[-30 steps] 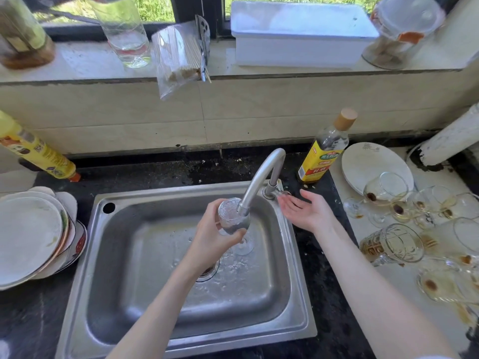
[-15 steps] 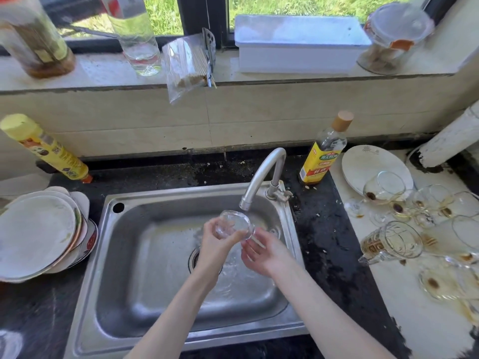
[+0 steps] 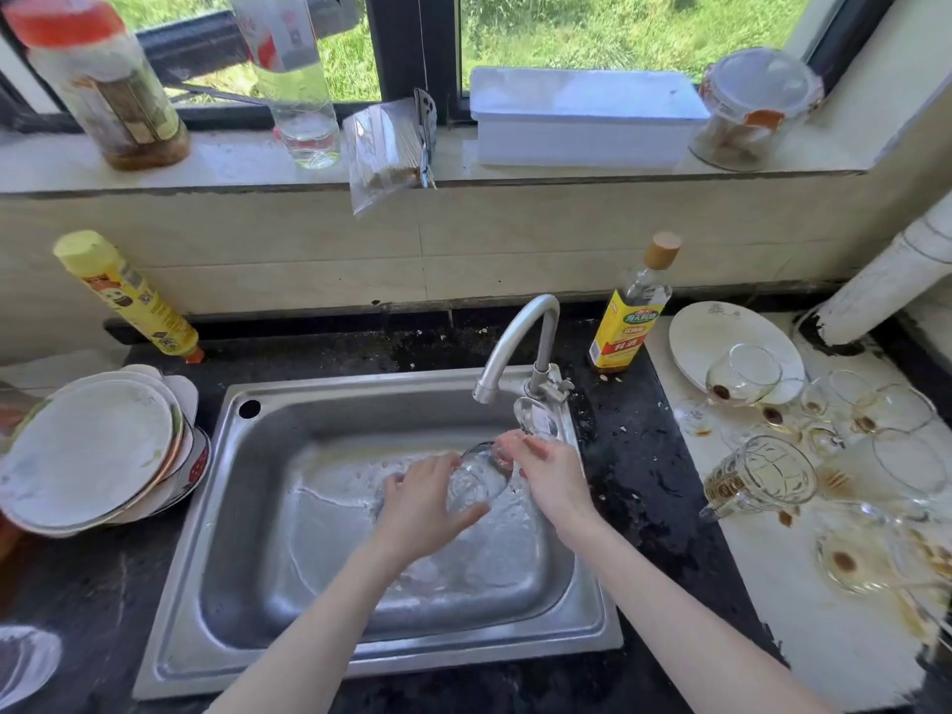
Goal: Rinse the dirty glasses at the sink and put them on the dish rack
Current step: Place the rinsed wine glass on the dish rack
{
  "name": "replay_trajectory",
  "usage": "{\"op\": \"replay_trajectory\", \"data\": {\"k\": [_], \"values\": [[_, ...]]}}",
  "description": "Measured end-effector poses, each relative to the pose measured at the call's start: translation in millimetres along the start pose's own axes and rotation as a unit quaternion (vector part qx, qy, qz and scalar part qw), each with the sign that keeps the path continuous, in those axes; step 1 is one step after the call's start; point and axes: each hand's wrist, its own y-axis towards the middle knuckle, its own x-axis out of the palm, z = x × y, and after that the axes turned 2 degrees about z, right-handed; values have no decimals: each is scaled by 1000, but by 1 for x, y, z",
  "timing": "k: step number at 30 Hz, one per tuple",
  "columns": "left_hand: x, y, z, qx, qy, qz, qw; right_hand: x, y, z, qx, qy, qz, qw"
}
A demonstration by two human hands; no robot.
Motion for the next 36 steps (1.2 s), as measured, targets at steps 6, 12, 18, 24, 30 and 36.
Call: {"op": "replay_trajectory", "data": {"k": [6,12,18,24,30,36], "values": [[-6,-11,-6,49,143,9,988,-18,-3,5,-68,-162,-11,984],[-25,-39,9,142,180,104,968,-41,-34,-6,-149,-180,28,972],[-23,-66,25,209,159,89,961,-70,-92,1,-134,-180,82,971],[-10,-107,57,336,145,49,929,-100,-184,27,-90,-153,216,960],[21,-169,110,456,104,-25,884,-135,-303,65,-44,-82,343,935],[60,-252,177,562,107,-105,813,-170,-430,125,-1,-21,462,887]]}}
